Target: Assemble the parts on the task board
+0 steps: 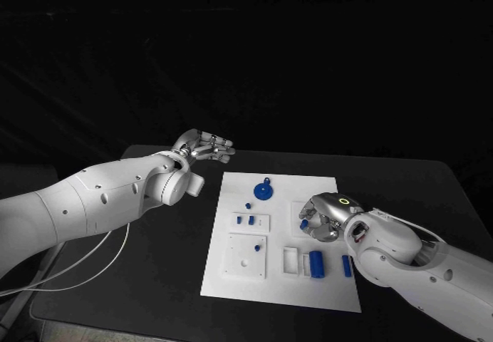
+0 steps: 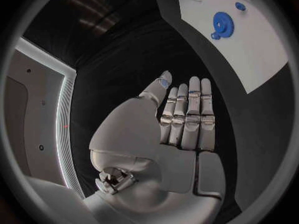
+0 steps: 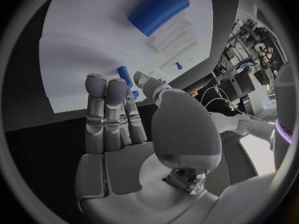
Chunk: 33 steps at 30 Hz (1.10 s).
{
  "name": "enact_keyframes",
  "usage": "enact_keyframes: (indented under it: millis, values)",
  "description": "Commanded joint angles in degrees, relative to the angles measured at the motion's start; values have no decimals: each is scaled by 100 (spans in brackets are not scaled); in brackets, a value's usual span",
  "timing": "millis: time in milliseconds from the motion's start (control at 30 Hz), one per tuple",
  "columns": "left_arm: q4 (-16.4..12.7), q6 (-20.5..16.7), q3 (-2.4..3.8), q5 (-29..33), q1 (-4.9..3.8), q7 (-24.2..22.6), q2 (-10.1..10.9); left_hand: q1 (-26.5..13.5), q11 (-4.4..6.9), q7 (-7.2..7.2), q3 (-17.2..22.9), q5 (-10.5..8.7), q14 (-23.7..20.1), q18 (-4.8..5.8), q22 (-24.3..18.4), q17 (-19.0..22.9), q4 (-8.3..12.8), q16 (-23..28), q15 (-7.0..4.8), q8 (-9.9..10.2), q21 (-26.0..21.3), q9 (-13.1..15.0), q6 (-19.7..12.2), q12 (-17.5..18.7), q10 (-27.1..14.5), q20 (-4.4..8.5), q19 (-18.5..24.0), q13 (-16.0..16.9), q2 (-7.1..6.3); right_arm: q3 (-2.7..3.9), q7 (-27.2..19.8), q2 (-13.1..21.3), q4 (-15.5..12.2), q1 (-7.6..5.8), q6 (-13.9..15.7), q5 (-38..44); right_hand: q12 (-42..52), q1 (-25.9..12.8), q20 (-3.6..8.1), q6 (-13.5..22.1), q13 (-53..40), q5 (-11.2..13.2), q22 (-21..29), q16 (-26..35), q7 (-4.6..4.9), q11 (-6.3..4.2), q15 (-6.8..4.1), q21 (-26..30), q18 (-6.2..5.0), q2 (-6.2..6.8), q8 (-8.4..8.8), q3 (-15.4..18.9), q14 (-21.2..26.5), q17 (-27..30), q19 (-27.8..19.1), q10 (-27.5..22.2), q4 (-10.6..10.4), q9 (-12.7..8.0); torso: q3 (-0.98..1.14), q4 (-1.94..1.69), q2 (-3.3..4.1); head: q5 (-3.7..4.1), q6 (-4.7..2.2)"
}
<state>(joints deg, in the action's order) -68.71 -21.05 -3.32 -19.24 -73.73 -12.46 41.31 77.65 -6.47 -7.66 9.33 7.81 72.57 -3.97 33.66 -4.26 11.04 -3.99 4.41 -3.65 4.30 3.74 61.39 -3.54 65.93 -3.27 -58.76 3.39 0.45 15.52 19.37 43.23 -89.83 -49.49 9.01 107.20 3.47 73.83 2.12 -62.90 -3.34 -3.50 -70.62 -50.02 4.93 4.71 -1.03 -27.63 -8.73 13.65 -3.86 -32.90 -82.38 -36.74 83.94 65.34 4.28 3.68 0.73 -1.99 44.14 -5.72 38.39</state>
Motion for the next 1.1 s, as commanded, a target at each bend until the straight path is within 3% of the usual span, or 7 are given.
enact_keyframes:
  millis: [33,300,700,1100]
  values:
    - [-5,83,5,-17,-5,-64,-16,38,-18,-9,5,-35,-25,91,-4,-4,-13,32,23,3,-18,8,-22,-5,-36,-15,-36,-2,-4,0,10,-32,29,3,-64,114,-5,-71,14,-71,2,36,-22,-14,10,-5,-6,-4,20,-26,30,-171,9,8,248,44,35,-4,3,1,-1,-4,-14]
    - [-1,87,5,-16,-5,-52,-22,28,-18,-10,4,-36,-30,91,-13,-4,-25,32,25,4,-20,8,-25,-5,-38,-17,-36,-2,4,-10,-27,-110,83,3,-10,70,-2,-115,57,-320,-4,62,-56,-15,48,-95,-56,-2,48,-164,15,-494,10,-5,243,370,80,9,6,0,0,-11,1]
    - [5,107,5,-13,-5,-23,-36,26,-19,-8,4,-35,-36,91,-19,-4,-29,34,27,3,-21,8,-24,-5,-41,-18,-35,-2,3,-28,12,-145,140,4,-103,86,-1,-99,116,-500,-7,67,-100,-2,56,-157,-102,-39,117,-276,18,-426,2,-33,248,597,166,13,4,3,0,-14,36]
    - [11,157,5,54,-5,61,-35,11,-26,-10,0,-40,-68,94,-55,0,-48,34,39,4,-29,8,-37,-4,-64,-31,-22,-2,0,-40,154,-168,231,4,-174,241,-5,-21,148,-485,-6,75,-144,23,78,-139,-110,-1,146,-333,24,-464,23,-72,227,547,304,7,3,1,-2,-16,46]
